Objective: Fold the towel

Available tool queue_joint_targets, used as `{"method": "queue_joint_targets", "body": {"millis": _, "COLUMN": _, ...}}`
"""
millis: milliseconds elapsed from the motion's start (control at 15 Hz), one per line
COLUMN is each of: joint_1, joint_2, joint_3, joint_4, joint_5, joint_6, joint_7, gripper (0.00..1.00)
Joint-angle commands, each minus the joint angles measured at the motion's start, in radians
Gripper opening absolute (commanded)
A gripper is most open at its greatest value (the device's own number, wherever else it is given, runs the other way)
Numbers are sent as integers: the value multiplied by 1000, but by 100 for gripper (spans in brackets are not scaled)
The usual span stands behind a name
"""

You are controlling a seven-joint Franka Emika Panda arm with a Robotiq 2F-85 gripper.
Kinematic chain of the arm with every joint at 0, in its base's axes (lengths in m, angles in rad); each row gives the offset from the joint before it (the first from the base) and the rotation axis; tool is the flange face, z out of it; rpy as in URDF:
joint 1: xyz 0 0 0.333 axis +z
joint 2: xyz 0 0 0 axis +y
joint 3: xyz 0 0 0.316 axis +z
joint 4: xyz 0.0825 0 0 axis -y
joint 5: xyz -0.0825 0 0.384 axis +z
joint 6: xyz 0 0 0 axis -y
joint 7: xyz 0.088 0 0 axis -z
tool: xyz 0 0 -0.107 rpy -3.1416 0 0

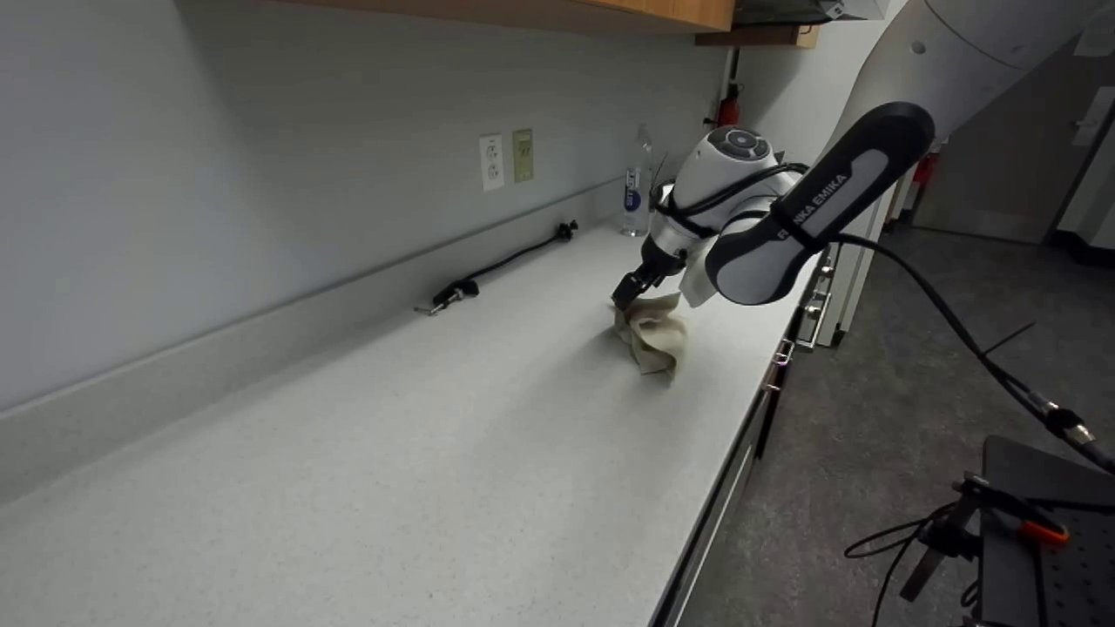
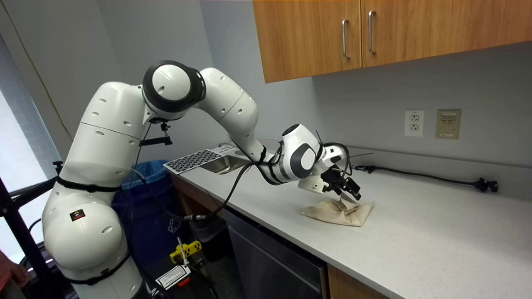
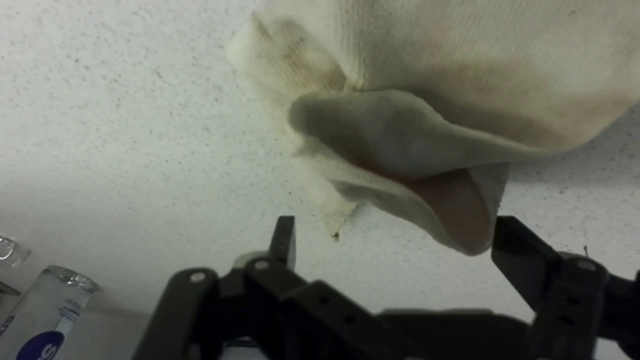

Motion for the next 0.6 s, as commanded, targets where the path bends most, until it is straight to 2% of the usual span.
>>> {"method": "queue_joint_targets", "body": {"millis": 0, "joint_1": 7, "joint_2": 14, "joint_3": 2, "joint_4": 4, "joint_5": 81, "joint_6": 11, "joint_7": -33, "gripper": 100}}
{"method": "queue_joint_targets", "body": {"millis": 267, "joint_1": 6, "joint_2": 3, "joint_3": 6, "joint_4": 2, "joint_5": 77, "joint_6": -72, "joint_7": -82, "gripper": 100}}
{"method": "queue_joint_targets", "body": {"millis": 333, "joint_1": 0, "joint_2": -4, "joint_3": 14, "joint_4": 0, "joint_5": 74, "joint_6": -108, "joint_7": -95, "gripper": 100}}
{"method": "queue_joint_targets", "body": {"millis": 400, "joint_1": -27, "joint_2": -15, "joint_3": 50, "joint_4": -3, "joint_5": 74, "joint_6": -147, "joint_7": -127, "gripper": 100}}
{"method": "queue_joint_targets", "body": {"millis": 467, "joint_1": 2, "joint_2": 10, "joint_3": 6, "joint_4": -1, "joint_5": 69, "joint_6": -82, "joint_7": -76, "gripper": 100}}
{"method": "queue_joint_targets", "body": {"millis": 533, "joint_1": -5, "joint_2": 9, "joint_3": 18, "joint_4": 0, "joint_5": 64, "joint_6": -105, "joint_7": -86, "gripper": 100}}
